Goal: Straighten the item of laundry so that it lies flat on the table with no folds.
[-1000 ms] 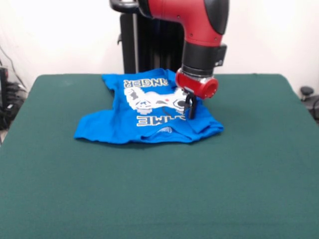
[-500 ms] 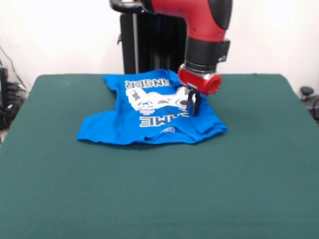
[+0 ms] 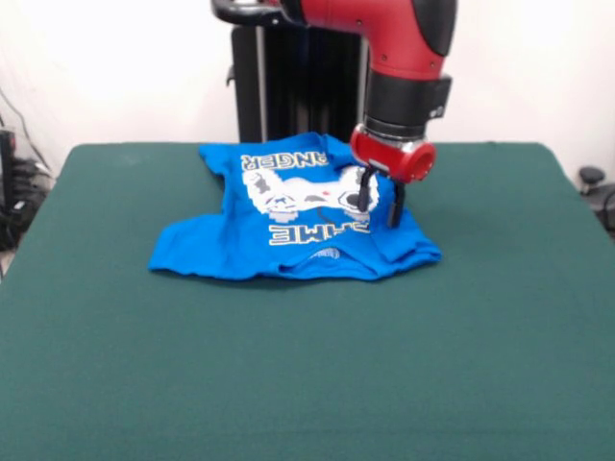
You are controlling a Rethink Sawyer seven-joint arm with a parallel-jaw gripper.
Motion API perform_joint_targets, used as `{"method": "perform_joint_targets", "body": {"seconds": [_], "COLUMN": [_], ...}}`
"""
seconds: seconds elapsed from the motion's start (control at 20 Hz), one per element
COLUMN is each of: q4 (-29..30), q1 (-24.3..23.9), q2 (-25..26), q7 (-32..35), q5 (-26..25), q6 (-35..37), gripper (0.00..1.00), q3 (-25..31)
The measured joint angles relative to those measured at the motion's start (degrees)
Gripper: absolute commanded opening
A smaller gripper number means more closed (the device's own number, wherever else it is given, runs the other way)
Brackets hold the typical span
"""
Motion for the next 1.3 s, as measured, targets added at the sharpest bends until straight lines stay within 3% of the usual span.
{"method": "perform_joint_targets", "body": {"seconds": [0.65,0.7,1.3], "q4": [0.0,0.0,-0.1], "q1": [-1.5,-1.5,-1.7], "q2": [0.8,1.0,2.0], "q7": [0.0,0.0,0.0], "q5": [0.0,0.0,0.0], "q6": [-0.7,-1.1,-1.4], "gripper": [1.00,0.00,0.00], "q3": [0.1,0.1,0.3]}}
